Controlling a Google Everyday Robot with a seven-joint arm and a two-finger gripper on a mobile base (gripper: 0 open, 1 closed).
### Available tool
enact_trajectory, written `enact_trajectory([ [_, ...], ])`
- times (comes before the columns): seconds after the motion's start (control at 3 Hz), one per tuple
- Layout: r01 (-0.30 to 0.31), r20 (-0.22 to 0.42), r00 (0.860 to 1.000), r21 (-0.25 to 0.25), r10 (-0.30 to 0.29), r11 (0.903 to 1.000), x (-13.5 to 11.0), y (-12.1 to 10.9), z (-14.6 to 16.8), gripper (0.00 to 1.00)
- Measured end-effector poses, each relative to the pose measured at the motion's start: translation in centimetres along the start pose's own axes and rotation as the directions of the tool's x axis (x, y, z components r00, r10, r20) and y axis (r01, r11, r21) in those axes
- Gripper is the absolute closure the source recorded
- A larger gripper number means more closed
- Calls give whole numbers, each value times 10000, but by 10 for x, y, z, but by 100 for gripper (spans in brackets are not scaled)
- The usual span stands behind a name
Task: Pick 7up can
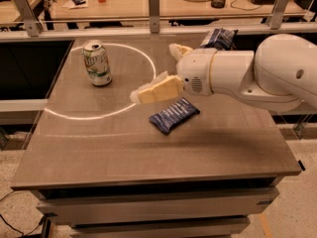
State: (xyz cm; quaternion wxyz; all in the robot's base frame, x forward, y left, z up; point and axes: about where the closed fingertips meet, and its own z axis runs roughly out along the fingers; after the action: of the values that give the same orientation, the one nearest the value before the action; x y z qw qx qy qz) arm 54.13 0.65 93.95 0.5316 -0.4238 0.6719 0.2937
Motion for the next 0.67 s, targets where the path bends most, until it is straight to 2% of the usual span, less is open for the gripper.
enact_trajectory([
  [0.67, 485, -242, 9986, 820, -467, 9955, 7, -11, 28, 0],
])
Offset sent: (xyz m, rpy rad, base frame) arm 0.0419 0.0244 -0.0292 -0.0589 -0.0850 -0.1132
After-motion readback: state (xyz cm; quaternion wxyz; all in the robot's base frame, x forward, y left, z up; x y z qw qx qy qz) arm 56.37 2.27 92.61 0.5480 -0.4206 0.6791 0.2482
